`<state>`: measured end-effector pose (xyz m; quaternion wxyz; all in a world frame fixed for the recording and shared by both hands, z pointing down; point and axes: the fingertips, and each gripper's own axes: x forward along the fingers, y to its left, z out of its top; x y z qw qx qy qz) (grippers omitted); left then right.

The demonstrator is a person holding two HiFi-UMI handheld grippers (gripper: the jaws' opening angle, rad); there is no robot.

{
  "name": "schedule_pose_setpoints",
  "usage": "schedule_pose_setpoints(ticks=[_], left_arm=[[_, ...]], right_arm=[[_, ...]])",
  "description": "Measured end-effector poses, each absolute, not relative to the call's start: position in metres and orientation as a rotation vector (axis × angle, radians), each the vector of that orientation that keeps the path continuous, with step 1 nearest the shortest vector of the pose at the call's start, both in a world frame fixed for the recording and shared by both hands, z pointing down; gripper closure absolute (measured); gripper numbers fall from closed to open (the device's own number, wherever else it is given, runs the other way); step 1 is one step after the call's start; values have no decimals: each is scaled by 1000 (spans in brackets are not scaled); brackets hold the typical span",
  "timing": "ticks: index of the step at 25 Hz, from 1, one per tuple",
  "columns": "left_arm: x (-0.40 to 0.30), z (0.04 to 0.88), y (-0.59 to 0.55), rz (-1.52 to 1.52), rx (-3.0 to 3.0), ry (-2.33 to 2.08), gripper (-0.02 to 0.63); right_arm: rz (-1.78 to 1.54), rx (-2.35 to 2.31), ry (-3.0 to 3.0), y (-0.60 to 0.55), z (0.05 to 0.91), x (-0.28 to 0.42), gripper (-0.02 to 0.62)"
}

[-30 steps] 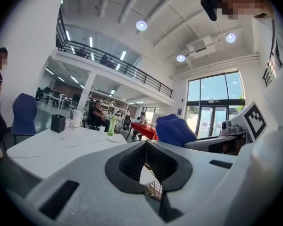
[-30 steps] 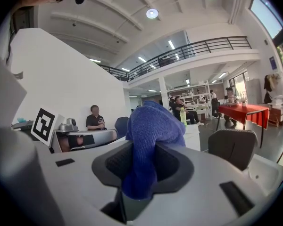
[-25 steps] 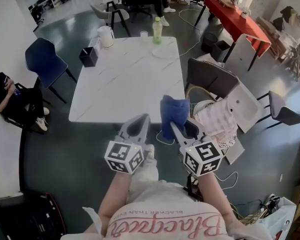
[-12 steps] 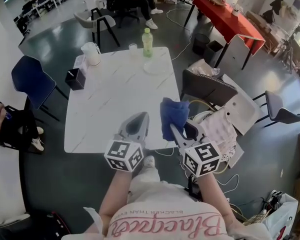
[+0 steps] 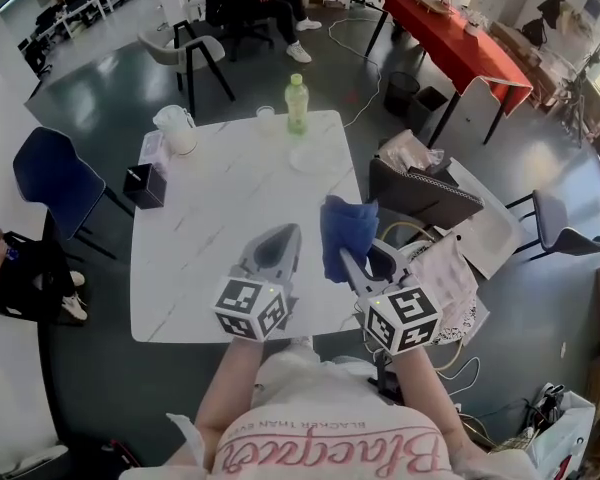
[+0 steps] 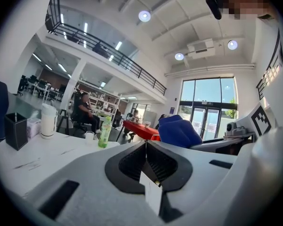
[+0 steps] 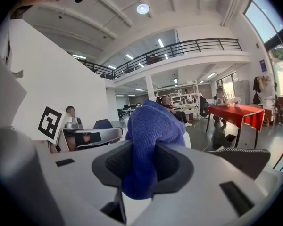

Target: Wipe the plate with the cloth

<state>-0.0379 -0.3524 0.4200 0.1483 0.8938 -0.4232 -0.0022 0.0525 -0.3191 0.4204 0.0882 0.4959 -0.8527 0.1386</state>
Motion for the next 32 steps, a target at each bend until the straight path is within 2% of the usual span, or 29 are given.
schedule_pose_setpoints(ticks=[15, 32], left_arm=[[-18, 448, -425, 119, 2570, -1168, 598], [-27, 533, -551, 121, 2321, -1133, 598]], right_arm=[[479, 1399, -2509, -382, 445, 63, 492], [621, 1346, -2488, -492, 504, 71, 492]])
